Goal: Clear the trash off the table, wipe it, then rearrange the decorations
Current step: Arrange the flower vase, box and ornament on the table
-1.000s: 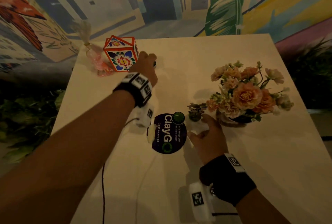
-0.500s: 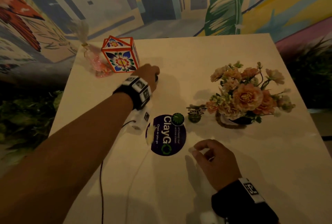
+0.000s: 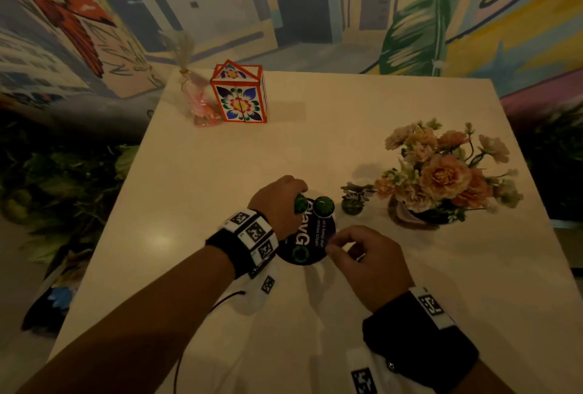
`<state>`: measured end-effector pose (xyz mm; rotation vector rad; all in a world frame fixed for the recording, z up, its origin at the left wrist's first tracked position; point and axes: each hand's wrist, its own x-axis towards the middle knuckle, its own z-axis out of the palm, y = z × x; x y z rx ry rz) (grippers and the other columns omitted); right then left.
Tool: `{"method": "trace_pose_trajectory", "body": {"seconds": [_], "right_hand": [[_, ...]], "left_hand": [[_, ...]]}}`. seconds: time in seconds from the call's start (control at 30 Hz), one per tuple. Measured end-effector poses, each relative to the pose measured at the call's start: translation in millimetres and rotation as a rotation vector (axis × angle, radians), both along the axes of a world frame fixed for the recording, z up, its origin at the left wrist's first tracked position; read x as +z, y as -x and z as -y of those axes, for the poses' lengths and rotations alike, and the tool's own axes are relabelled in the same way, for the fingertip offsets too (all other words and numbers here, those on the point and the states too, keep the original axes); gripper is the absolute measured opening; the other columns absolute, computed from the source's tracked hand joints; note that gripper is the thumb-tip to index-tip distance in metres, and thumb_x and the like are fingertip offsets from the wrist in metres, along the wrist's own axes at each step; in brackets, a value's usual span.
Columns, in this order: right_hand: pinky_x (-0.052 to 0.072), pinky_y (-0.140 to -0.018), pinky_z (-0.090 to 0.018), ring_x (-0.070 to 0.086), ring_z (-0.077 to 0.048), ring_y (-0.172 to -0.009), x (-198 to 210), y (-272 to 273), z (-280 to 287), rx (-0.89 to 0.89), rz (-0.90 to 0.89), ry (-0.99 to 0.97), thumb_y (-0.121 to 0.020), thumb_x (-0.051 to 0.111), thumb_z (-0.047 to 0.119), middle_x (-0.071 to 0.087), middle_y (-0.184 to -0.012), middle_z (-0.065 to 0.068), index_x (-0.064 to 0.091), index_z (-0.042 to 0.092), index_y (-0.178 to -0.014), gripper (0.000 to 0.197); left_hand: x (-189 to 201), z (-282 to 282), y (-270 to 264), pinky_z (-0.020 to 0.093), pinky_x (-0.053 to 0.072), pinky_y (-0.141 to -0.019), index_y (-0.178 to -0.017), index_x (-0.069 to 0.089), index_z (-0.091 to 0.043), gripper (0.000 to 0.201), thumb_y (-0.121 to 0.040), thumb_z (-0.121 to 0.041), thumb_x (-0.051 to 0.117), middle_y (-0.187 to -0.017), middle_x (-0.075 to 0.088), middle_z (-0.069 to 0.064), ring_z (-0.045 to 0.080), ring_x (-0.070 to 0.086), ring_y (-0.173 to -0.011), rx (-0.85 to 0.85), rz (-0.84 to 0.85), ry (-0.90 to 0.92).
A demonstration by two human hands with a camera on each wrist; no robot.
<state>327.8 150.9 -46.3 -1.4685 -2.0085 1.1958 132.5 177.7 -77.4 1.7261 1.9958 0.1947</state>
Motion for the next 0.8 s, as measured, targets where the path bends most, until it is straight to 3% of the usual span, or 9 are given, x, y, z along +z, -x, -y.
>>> {"method": "trace_pose_trajectory", "body": {"seconds": [0.17,0.27,0.33,0.43,0.57,0.7,0.8], "right_hand": [[0.038,-0.055,-0.005,0.056,-0.002,-0.064,35,41,-30,0.048,-0.089,-0.120,-0.082,0.067,0.023,0.064,-0.076,0.011,0.066,0.023,-0.077,0.005],[0.045,-0.059,-0.013,0.058,-0.005,-0.068,55,74,-51,0.015,-0.156,-0.140,-0.081,0.069,0.026,0.065,-0.082,0.012,0.064,0.025,-0.083,0.005],[0.045,-0.063,-0.017,0.057,-0.007,-0.071,60,101,-69,-0.001,-0.185,-0.101,-0.080,0.070,0.025,0.064,-0.091,0.011,0.061,0.027,-0.091,0.015],[0.048,-0.075,-0.025,0.058,-0.011,-0.082,52,143,-104,-0.023,-0.146,-0.017,-0.079,0.072,0.024,0.060,-0.109,0.006,0.055,0.024,-0.111,0.037],[0.046,-0.096,-0.034,0.056,-0.022,-0.113,33,185,-148,-0.067,-0.016,0.051,-0.078,0.073,0.026,0.053,-0.131,-0.002,0.044,0.018,-0.130,0.060],[0.041,-0.101,-0.036,0.046,-0.025,-0.128,17,213,-182,-0.092,0.061,0.124,-0.077,0.074,0.028,0.041,-0.145,-0.006,0.031,0.017,-0.142,0.079],[0.043,-0.103,-0.042,0.040,-0.028,-0.134,11,226,-197,-0.097,0.014,0.185,-0.077,0.075,0.020,0.033,-0.151,-0.009,0.023,0.015,-0.146,0.087]], "left_hand": [[16,5,37,0.031,0.043,-0.094,-0.133,0.047,-0.020,0.060,-0.076,-0.021,0.067,-0.130,0.050,0.003,0.024,0.053,-0.112,0.098,0.023,-0.055],[32,3,78,0.028,0.044,-0.091,-0.123,0.057,-0.017,0.050,-0.074,-0.014,0.068,-0.120,0.060,0.003,0.018,0.055,-0.087,0.273,0.049,-0.172],[40,-5,106,0.023,0.042,-0.083,-0.118,0.059,-0.018,0.045,-0.075,-0.013,0.069,-0.114,0.064,0.000,0.014,0.053,-0.082,0.425,0.050,-0.222],[47,-27,138,0.021,0.038,-0.080,-0.120,0.055,-0.021,0.045,-0.078,-0.014,0.068,-0.116,0.063,-0.001,0.018,0.059,-0.095,0.590,0.092,-0.248],[46,-60,163,0.025,0.040,-0.086,-0.134,0.043,-0.018,0.057,-0.083,-0.019,0.066,-0.127,0.058,0.003,0.023,0.055,-0.114,0.650,0.138,-0.224],[42,-81,175,0.028,0.040,-0.086,-0.138,0.038,-0.015,0.064,-0.082,-0.030,0.067,-0.129,0.056,0.006,0.026,0.054,-0.116,0.643,0.164,-0.197],[36,-93,179,0.029,0.043,-0.091,-0.137,0.040,-0.015,0.068,-0.078,-0.027,0.071,-0.126,0.057,0.006,0.024,0.055,-0.114,0.610,0.172,-0.189]]}}
